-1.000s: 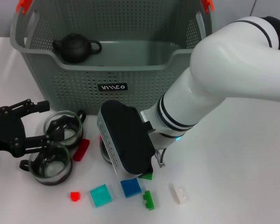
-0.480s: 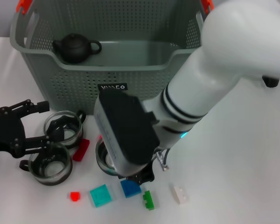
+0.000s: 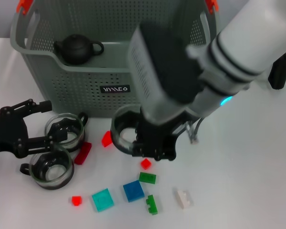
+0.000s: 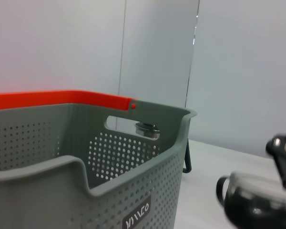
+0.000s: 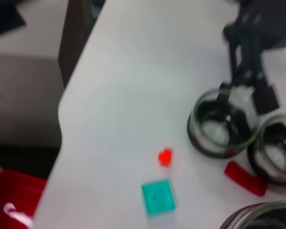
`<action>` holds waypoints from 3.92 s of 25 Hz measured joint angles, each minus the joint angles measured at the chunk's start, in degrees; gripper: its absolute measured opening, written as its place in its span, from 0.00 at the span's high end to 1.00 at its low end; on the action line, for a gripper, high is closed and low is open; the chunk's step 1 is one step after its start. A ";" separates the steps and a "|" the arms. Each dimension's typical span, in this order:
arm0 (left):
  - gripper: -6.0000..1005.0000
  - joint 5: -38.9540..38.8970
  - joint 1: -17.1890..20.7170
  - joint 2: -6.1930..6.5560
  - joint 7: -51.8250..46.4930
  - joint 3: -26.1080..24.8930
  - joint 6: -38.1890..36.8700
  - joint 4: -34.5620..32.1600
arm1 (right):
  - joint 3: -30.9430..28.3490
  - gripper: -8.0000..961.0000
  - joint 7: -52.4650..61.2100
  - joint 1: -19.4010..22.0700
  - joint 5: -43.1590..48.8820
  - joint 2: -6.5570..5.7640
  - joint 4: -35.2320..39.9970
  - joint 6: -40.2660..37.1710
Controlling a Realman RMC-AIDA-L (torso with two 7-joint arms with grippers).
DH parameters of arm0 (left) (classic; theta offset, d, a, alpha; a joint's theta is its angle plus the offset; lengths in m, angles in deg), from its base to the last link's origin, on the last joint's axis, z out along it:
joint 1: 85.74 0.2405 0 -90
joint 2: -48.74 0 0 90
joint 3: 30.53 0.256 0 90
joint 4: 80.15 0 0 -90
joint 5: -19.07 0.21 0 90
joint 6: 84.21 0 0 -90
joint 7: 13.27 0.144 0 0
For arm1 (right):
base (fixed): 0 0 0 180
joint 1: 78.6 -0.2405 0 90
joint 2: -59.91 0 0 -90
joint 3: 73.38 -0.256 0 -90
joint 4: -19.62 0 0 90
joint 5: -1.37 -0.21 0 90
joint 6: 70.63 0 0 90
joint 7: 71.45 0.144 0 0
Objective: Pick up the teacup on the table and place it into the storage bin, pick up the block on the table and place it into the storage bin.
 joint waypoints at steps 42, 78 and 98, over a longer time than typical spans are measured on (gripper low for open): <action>0.10 -0.09 -0.70 -0.49 -0.03 -0.59 0.01 0.02 | -26.84 0.93 17.53 -25.05 17.85 -0.23 -43.67 39.30; 0.10 -0.09 -0.34 -1.28 0.04 -0.59 0.78 0.19 | -18.40 0.92 19.95 -22.10 13.76 -0.14 -51.53 49.12; 0.10 -0.09 -0.24 -1.28 0.56 -0.59 0.77 0.73 | -19.15 0.58 22.35 -21.86 16.62 -0.15 -46.83 45.82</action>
